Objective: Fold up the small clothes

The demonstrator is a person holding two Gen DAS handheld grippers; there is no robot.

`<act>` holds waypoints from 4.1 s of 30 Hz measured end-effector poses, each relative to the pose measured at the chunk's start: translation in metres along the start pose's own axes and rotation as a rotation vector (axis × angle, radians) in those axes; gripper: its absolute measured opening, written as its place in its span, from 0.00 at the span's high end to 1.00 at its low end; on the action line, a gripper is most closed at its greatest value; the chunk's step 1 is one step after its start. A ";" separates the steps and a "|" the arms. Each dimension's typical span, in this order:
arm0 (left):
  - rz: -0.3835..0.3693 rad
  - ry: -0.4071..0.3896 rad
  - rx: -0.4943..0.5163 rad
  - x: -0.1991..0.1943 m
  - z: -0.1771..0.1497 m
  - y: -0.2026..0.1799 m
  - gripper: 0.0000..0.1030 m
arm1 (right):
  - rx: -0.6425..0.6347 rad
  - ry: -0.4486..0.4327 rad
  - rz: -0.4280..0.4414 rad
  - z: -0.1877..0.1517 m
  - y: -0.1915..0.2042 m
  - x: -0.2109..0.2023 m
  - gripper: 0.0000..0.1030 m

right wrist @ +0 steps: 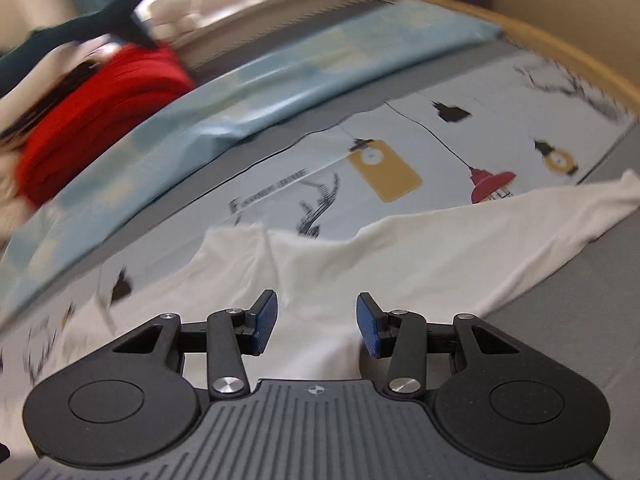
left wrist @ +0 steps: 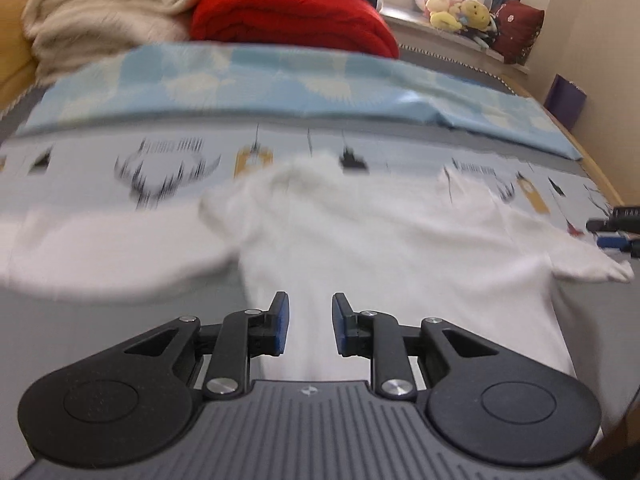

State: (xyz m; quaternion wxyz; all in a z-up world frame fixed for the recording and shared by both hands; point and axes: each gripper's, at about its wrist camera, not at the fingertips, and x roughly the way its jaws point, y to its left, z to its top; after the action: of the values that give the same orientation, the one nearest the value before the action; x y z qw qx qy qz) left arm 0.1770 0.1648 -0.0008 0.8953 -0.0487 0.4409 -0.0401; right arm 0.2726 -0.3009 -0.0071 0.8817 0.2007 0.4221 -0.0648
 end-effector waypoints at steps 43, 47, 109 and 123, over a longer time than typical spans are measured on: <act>-0.013 0.193 -0.060 -0.056 -0.187 0.019 0.87 | -0.205 0.130 -0.152 -0.206 -0.086 -0.109 0.73; 0.048 0.410 0.012 -0.018 -0.206 0.010 0.83 | -0.213 0.258 -0.085 -0.215 -0.089 -0.089 0.66; 0.225 -0.206 -0.249 -0.055 -0.041 0.072 0.44 | -0.240 -0.069 0.047 -0.133 -0.019 -0.119 0.51; 0.272 -0.197 -0.734 0.057 -0.038 0.299 0.79 | -0.378 -0.115 0.023 -0.132 0.023 -0.107 1.00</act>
State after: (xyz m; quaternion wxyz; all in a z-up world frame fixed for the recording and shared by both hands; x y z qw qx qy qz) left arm 0.1906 0.4530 -0.1053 0.8536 -0.3102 0.3403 0.2436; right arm 0.1165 -0.2324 0.0077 0.9269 0.0325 0.3735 0.0145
